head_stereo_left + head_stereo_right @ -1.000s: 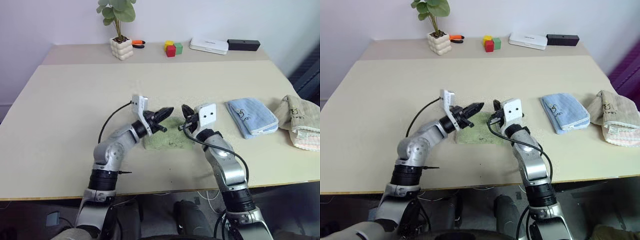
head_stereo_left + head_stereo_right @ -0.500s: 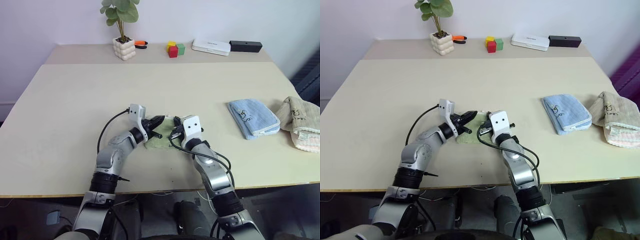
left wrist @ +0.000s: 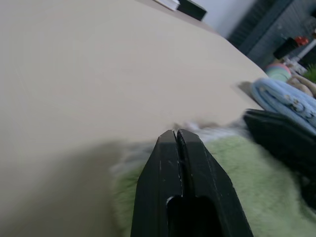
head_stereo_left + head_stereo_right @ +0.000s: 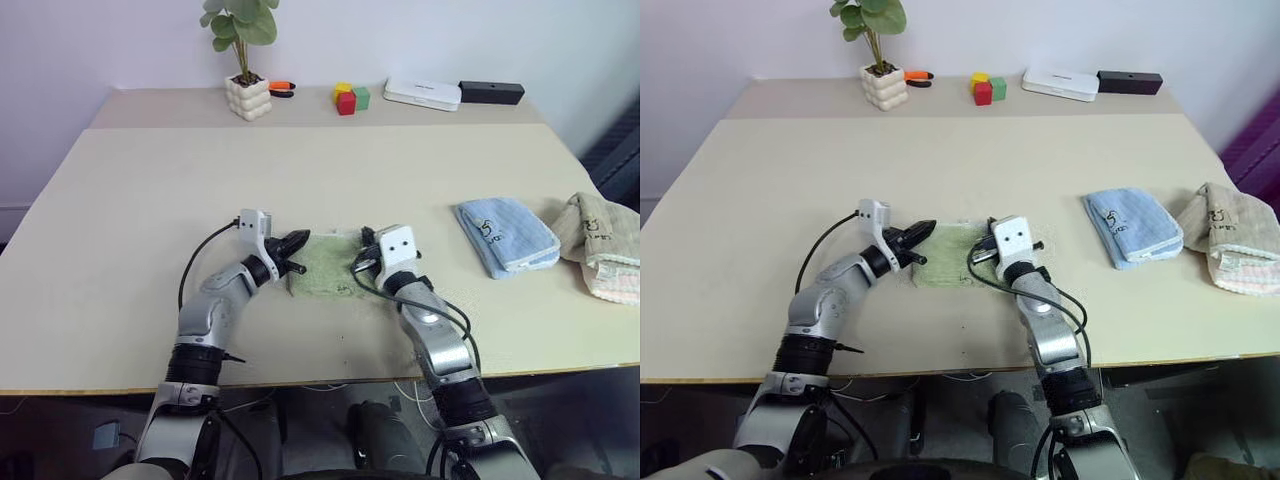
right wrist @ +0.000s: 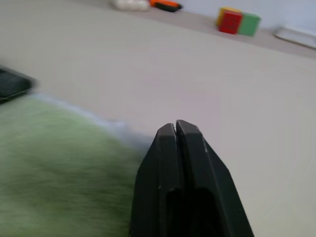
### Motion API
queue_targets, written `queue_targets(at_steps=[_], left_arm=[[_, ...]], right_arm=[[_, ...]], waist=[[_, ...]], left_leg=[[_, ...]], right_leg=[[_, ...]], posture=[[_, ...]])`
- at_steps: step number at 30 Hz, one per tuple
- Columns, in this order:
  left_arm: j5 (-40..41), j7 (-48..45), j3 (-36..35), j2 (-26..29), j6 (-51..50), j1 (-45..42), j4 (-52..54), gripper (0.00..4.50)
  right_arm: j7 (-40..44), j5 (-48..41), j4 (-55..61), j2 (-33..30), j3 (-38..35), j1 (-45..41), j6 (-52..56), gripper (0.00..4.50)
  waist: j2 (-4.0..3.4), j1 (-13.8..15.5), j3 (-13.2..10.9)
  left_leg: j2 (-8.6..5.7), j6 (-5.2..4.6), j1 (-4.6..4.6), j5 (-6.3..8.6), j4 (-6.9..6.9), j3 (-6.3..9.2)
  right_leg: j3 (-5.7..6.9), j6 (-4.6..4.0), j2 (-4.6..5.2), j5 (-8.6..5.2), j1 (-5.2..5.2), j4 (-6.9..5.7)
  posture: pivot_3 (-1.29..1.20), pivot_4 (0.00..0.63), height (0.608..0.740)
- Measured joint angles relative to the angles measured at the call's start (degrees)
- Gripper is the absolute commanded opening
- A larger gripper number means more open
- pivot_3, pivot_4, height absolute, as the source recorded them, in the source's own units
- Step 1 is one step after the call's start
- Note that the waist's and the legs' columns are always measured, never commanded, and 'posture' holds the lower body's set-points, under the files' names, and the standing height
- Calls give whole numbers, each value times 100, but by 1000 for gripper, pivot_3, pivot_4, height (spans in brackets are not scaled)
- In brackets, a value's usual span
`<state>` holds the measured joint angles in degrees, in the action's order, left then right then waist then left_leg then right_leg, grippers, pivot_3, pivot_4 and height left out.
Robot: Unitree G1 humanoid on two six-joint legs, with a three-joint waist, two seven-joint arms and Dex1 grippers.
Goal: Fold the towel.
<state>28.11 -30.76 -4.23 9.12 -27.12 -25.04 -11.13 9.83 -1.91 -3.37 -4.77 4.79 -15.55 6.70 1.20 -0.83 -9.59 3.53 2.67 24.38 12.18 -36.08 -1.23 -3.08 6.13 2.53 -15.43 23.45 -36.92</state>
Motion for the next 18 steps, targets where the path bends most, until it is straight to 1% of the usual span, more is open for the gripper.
queue_targets(at_steps=[1, 3, 7, 8, 10, 12, 15, 18], left_arm=[[60, -41, -53, 50, -84, -1, 53, 1293], [125, -104, -101, 168, -228, -11, 149, 2315], [334, -166, -184, 416, -629, -130, 466, 4412], [423, -184, -240, 509, -744, -147, 562, 4490], [617, -217, -413, 756, -1020, -155, 760, 4490], [949, -433, -528, 1154, -1510, -57, 1066, 4490], [1786, -809, -836, 1686, -2591, 203, 1302, 4490], [2498, -1086, -1175, 2093, -3534, 251, 1065, 4490]], right_arm=[[111, -257, 144, 50, -122, -3, 89, 1268], [288, -679, 482, 141, -270, -66, 232, 2276], [650, -1243, 1107, 91, -336, -257, 523, 4342], [748, -1314, 1207, 30, -334, -263, 573, 4455], [1016, -1518, 1325, -184, -345, -247, 710, 4455], [1461, -1864, 1418, -497, -356, -186, 1003, 4455], [2355, -2429, 1765, -1228, -338, 7, 1457, 4455], [3064, -2650, 2062, -2053, -430, 97, 1603, 4455]], waist=[[0, -2, 0], [-1, -7, -1], [-1, -10, -1], [-1, -6, -1], [-1, -7, -1], [-1, -17, -1], [-4, -23, -4], [0, -3, -7]], left_leg=[[0, 0, 1, 0, 2, 0], [1, 0, 1, 0, 4, 0], [1, 0, 1, 0, 4, 0], [1, 0, 1, 0, 4, 0], [1, 0, 1, 0, 3, 0], [1, 0, 1, 0, 6, -1], [2, 0, 0, 0, 10, -1], [3, -1, 0, 0, 2, 2]], right_leg=[[0, 1, 0, 0, 2, -2], [0, 2, 0, -1, 4, -4], [0, 3, 0, -1, 5, -4], [0, 3, 0, -2, 4, -4], [0, 3, 1, -2, 4, -4], [0, 2, 1, -3, 5, -5], [0, 4, 2, -5, 7, -5], [5, -14, 1, -16, 6, -7]], posture=[[0, 150, 740], [0, 150, 740], [0, 150, 740], [0, 150, 740], [0, 150, 740], [0, 150, 740], [0, 150, 740], [0, 150, 740]])
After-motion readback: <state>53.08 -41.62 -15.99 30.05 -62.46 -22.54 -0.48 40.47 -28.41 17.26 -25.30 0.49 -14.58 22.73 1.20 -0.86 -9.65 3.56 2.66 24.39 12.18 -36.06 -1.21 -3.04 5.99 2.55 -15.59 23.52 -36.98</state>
